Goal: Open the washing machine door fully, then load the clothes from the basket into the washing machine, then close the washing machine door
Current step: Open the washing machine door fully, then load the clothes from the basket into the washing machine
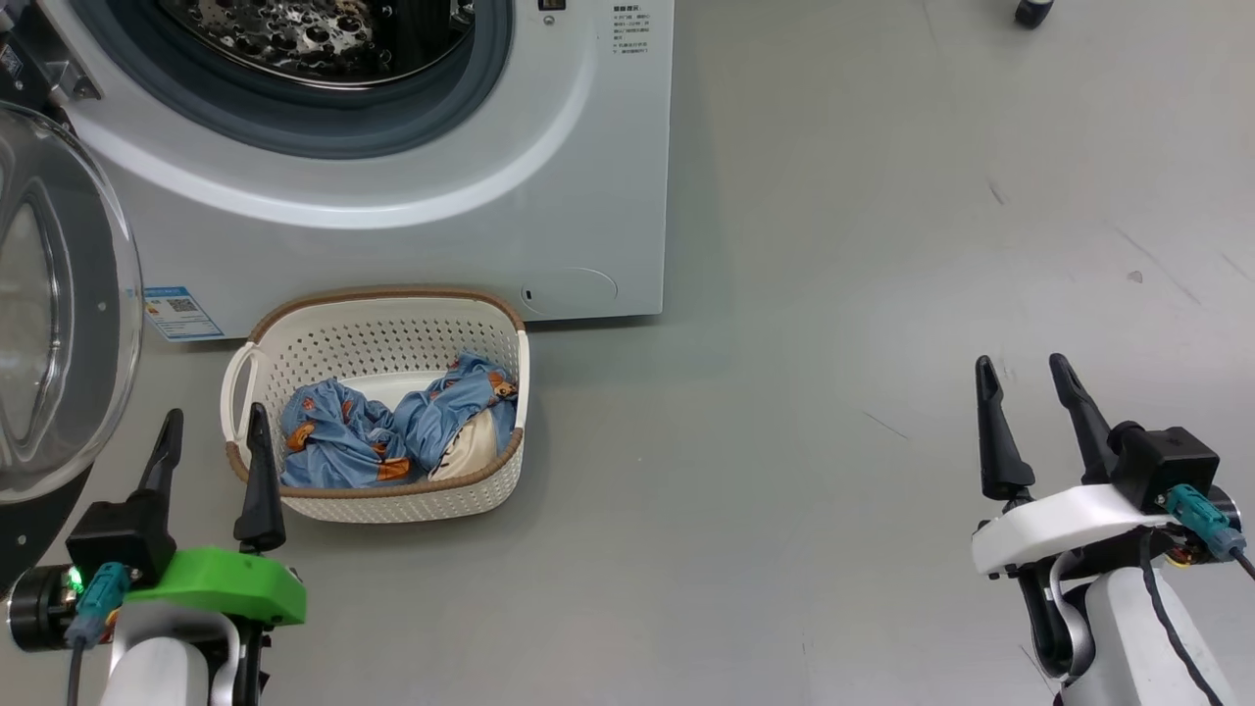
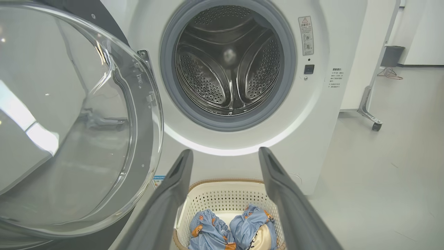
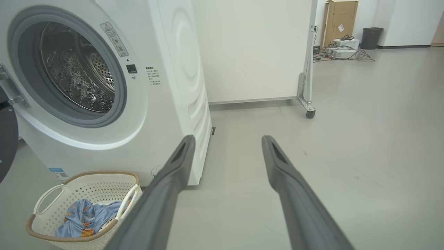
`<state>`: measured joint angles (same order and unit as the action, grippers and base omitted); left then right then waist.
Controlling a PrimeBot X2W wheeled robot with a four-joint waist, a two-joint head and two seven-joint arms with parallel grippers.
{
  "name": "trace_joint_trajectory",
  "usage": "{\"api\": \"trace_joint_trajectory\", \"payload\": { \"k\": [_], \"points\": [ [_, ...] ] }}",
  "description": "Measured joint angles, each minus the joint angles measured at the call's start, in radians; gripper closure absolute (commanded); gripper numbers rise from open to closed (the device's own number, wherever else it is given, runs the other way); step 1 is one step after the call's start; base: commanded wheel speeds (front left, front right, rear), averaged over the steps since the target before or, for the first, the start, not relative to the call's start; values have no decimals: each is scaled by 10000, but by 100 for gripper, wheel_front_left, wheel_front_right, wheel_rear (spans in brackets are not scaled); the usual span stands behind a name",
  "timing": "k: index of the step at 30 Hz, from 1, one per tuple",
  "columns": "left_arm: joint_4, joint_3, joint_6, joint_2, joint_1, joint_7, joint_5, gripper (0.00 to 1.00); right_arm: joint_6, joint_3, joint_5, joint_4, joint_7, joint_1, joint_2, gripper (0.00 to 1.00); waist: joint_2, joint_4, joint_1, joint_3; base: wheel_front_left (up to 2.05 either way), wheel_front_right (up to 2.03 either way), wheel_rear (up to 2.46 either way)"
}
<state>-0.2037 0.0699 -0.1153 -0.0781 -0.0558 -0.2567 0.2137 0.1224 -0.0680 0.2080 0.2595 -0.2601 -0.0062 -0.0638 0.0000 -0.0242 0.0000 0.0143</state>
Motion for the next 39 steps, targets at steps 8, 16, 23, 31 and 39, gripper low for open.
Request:
{"api": "trace_joint_trajectory", "payload": {
  "k": [8, 16, 23, 31, 39],
  "points": [
    [128, 167, 10, 2, -38, 0, -111, 0, 0, 159, 0, -226, 0, 116, 6, 0, 0, -37, 0, 27, 0, 0, 0],
    [117, 71, 8, 15, -80, 0, -128, 0, 0, 190, -69, -288, 0, 162, 10, 0, 0, 37, 0, 104, 0, 0, 0],
    [119, -67, 2, 17, -101, 0, -290, 0, 0, 221, -88, -332, 0, 162, 10, 0, 0, 85, 0, 128, 0, 0, 0],
    [123, -67, -2, 17, -107, 0, -290, 0, 0, 257, -123, -332, 0, 163, 10, 0, 0, 128, 0, 164, 0, 0, 0],
    [157, -44, -75, 17, -107, 0, -290, 0, 0, 290, -151, -324, 0, 166, 10, 0, 0, 176, 0, 145, 0, 0, 0]
  ]
}}
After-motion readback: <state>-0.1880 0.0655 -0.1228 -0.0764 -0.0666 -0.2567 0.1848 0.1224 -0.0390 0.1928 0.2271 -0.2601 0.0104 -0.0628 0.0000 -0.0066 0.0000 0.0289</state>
